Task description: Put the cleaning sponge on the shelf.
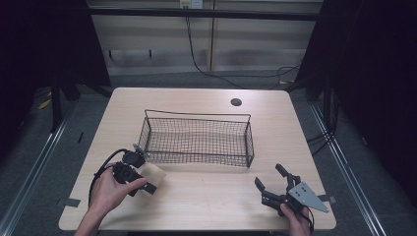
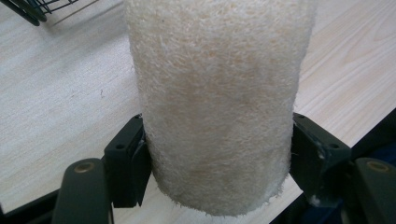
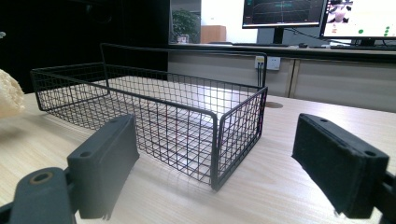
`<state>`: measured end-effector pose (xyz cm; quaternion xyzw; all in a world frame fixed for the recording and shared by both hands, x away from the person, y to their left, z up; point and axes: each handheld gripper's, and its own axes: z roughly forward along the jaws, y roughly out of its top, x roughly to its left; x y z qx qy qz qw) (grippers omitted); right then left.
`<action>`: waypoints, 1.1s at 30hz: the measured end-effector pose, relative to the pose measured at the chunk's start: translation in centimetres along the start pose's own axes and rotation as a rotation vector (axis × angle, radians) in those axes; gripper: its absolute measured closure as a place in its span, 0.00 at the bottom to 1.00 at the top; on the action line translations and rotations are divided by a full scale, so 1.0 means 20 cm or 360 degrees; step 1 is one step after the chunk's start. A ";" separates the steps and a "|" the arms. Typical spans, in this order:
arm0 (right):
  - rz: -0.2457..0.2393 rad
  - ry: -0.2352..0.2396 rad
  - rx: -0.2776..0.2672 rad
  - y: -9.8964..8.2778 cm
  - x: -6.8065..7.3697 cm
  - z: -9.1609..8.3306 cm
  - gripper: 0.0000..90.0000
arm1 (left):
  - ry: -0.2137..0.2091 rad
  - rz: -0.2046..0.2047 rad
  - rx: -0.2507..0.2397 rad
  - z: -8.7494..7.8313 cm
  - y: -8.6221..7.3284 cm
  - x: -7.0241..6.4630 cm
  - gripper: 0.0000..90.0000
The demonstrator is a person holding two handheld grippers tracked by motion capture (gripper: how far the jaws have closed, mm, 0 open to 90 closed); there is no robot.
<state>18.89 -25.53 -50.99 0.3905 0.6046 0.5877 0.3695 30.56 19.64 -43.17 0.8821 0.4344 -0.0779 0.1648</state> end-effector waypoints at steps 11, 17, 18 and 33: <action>-0.0011 0.0000 -0.0002 0.00 0.00 0.00 0.15 | -0.0077 0.0039 -0.0094 -0.07 -0.04 -0.01 0.34; -0.0003 0.0000 -0.0004 0.00 0.00 0.00 0.15 | -0.0104 0.0026 -0.0155 -0.11 -0.06 -0.03 0.34; -0.0002 0.0000 -0.0004 0.00 0.00 0.00 0.15 | -0.0120 0.0032 -0.0173 -0.12 -0.06 -0.04 0.34; -0.0004 -0.0001 -0.0005 0.00 0.00 0.00 0.15 | -0.0143 0.0083 -0.0289 -0.20 -0.08 -0.07 0.34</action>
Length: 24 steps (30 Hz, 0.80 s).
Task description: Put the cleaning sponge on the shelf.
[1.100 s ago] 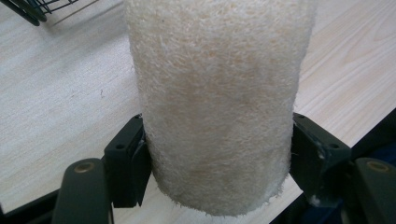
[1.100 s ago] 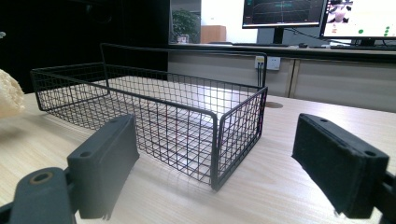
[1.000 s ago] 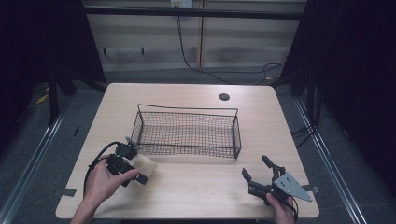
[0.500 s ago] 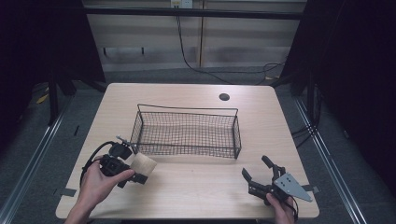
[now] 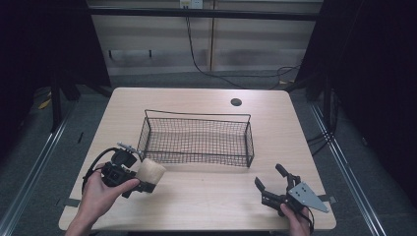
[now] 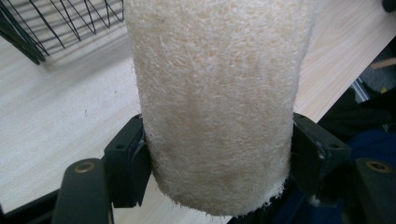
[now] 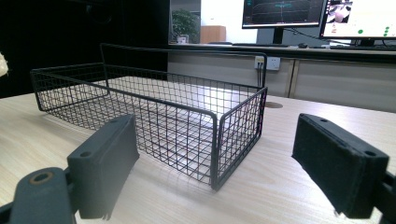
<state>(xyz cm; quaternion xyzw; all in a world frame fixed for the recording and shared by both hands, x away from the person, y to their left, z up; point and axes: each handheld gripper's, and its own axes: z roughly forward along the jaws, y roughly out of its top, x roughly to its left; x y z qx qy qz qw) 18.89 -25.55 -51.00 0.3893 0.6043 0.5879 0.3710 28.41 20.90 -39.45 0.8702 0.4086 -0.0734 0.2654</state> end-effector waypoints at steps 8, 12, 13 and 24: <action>-0.0007 -0.0001 0.0001 0.00 0.00 0.00 0.15 | -0.0026 0.0028 -0.0055 -0.04 0.01 -0.01 0.33; -0.0008 0.0000 0.0001 0.00 0.00 0.00 0.15 | -0.0023 0.0034 -0.0069 -0.05 0.01 -0.01 0.33; -0.0007 0.0001 0.0002 0.00 0.00 0.00 0.15 | -0.0017 0.0037 -0.0071 -0.06 0.02 -0.01 0.33; -0.0007 -0.0002 0.0005 0.00 0.00 0.00 0.15 | -0.0017 0.0059 -0.0103 -0.09 0.08 -0.04 0.33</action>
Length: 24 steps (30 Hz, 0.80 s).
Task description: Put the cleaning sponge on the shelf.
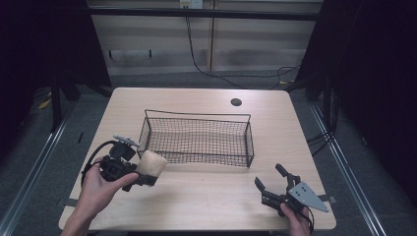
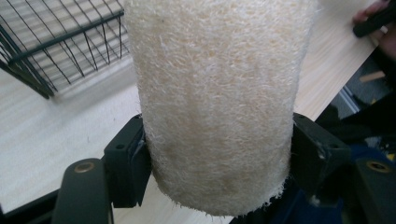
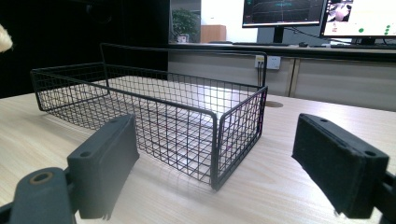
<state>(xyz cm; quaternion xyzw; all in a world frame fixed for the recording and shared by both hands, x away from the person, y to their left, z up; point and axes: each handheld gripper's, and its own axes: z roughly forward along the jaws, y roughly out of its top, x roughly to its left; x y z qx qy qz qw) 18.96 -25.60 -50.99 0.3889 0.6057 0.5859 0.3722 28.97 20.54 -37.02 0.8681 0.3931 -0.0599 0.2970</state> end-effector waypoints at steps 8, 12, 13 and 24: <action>0.0002 0.0002 -0.0001 0.00 0.00 0.00 0.15 | -0.0015 -0.0018 -0.0056 -0.03 0.06 0.00 0.33; 0.0002 -0.0001 0.0000 0.00 0.00 0.00 0.15 | -0.0013 -0.0044 -0.0066 -0.03 0.09 0.03 0.34; 0.0000 0.0001 -0.0001 0.00 0.00 0.00 0.15 | -0.0011 -0.0022 -0.0047 -0.03 0.09 0.03 0.33; 0.0004 -0.0005 -0.0001 0.00 0.00 0.00 0.15 | 0.0002 -0.0087 -0.0043 -0.04 0.16 0.06 0.33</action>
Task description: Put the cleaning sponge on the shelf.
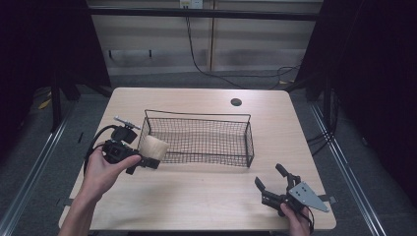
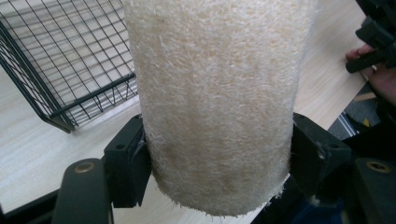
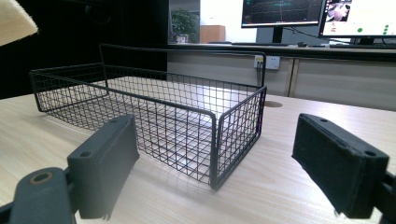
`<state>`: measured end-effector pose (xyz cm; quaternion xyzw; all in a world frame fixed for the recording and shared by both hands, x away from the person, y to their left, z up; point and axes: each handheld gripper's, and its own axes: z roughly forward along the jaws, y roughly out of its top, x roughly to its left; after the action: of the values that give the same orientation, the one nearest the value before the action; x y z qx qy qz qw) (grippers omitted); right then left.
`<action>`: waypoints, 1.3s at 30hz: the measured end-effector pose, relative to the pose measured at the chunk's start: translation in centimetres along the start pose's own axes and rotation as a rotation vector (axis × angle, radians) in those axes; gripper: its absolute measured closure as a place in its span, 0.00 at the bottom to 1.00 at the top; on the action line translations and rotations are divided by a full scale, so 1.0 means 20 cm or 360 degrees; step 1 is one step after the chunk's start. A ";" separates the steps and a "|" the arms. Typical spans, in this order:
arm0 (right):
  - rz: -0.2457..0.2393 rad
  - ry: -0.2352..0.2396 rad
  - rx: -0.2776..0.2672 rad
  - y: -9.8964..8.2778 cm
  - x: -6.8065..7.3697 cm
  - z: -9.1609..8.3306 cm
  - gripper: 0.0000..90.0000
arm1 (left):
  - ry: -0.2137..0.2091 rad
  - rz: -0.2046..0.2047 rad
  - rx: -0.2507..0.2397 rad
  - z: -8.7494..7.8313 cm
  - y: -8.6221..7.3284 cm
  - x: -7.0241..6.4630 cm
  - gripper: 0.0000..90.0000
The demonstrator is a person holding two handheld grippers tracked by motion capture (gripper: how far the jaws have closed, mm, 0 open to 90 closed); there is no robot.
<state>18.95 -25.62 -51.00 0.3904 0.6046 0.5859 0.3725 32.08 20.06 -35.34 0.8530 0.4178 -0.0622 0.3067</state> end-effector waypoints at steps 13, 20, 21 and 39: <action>-0.0004 0.0004 0.0004 0.00 0.01 0.00 0.15 | 0.0098 -0.0082 0.0049 0.03 0.12 0.04 0.34; 0.0000 0.0003 -0.0001 0.00 0.00 0.00 0.15 | 0.0124 -0.0119 0.0069 0.04 0.18 0.06 0.34; 0.0000 0.0004 0.0001 0.00 0.00 0.00 0.15 | 0.0140 -0.0137 0.0058 0.03 0.19 0.06 0.34; 0.0006 0.0006 -0.0002 0.00 0.00 0.00 0.15 | 0.0256 -0.0258 0.0169 0.11 0.30 0.09 0.34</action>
<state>18.90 -25.54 -50.99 0.3901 0.6042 0.5877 0.3706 38.16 17.16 -34.99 0.8337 0.5046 -0.0401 0.2204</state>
